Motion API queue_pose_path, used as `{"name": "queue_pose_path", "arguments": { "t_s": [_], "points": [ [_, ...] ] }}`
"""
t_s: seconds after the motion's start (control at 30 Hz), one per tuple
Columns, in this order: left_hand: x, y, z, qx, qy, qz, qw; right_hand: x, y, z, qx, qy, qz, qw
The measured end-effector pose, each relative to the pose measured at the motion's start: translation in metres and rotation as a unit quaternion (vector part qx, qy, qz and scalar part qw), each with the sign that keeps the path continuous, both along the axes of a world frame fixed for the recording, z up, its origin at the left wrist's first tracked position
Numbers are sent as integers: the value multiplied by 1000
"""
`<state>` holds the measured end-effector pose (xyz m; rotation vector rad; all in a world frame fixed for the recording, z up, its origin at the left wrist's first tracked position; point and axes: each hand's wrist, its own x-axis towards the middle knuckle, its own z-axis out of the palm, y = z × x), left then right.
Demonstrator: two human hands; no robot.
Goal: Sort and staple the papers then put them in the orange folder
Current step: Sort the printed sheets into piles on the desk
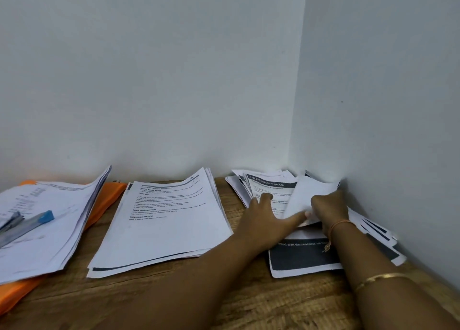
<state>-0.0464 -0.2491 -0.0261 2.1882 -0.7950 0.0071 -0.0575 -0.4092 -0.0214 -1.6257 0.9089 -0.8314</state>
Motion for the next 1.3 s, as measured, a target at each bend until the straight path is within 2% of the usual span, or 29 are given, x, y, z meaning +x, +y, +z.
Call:
{"name": "queue_pose_path", "arguments": {
  "t_s": [0.17,0.27,0.47,0.7,0.87,1.03,1.13,1.3],
  "points": [
    [10,1,4,-47,53,45,996,-5,-7,-1,-52,42,-1,998],
    [17,1,0,-46,43,50,997,-4,-6,-3,-69,61,8,996],
    [16,2,-8,59,-117,52,990,-4,-1,0,-73,54,9,996],
    [-3,2,-4,69,-229,-87,967,-4,11,6,-54,-24,77,995],
    [-7,0,-3,59,-229,-102,966,2,15,11,78,-124,153,977],
    [-3,1,-7,28,-183,-107,977,3,17,5,173,-91,194,961],
    [-6,1,-7,-14,-125,-136,983,3,18,3,157,-57,188,968],
    [-9,0,-6,-85,-101,-131,983,-7,14,9,34,-67,71,995]
  ]
}}
